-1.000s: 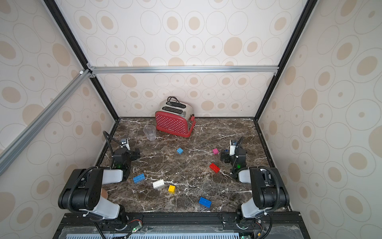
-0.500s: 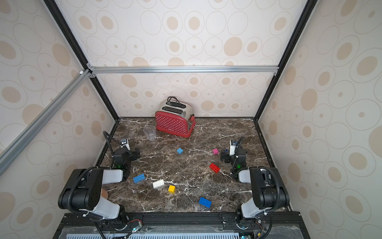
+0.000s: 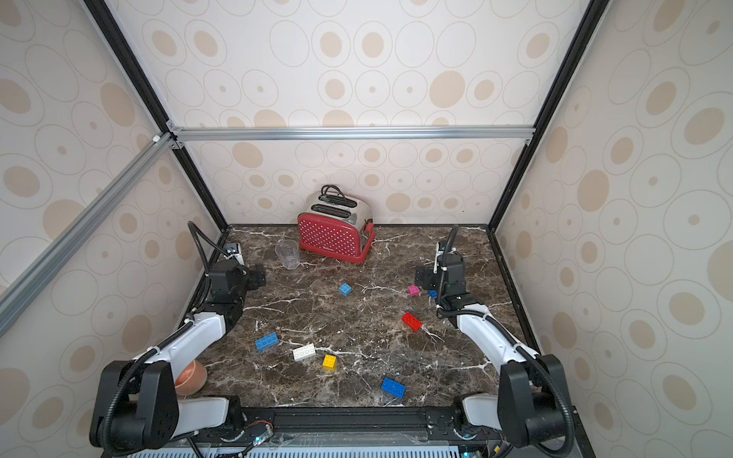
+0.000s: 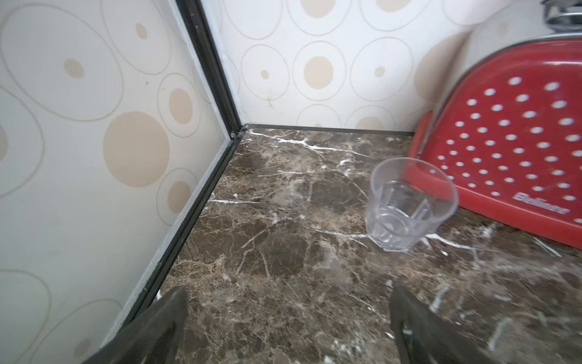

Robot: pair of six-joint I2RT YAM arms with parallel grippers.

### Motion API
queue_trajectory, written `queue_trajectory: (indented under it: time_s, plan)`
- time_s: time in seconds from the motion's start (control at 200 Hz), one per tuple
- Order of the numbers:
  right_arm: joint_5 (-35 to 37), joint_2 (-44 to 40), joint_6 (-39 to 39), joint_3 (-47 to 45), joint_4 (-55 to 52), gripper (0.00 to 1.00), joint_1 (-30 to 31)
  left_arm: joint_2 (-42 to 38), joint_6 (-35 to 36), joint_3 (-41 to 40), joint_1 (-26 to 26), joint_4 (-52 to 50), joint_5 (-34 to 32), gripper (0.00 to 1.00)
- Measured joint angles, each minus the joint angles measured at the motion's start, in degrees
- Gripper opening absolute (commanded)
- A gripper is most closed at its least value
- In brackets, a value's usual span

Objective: Assemble a carrot with lego
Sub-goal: Adjust the lego brick at the center of the board.

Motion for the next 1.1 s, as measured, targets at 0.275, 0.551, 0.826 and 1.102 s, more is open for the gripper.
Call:
queue_trajectory:
  time_s: [0.275,0.551,0.826,1.102]
  plan:
    - [-7.0,3.0,13.5,-2.0,-15.4,0.95,8.1,-3.1,-4.8,0.7,-3.4,-14.8,5.6,0.99]
    - [-14.8,18.6,9.0,4.5,-20.1,0.97,8.3,-3.8,-6.6,0.7,-3.5,-18.5,10.4,0.99]
    - [-19.7,22.5,5.1,8.8,-22.0,0.95,11.0,-4.2,-7.4,0.7,-3.5,-19.1,11.5,0.99]
    - [-22.7,22.3,3.8,9.2,-26.0,0.91,16.4,-4.2,-7.6,0.7,-3.6,-19.1,12.2,0.99]
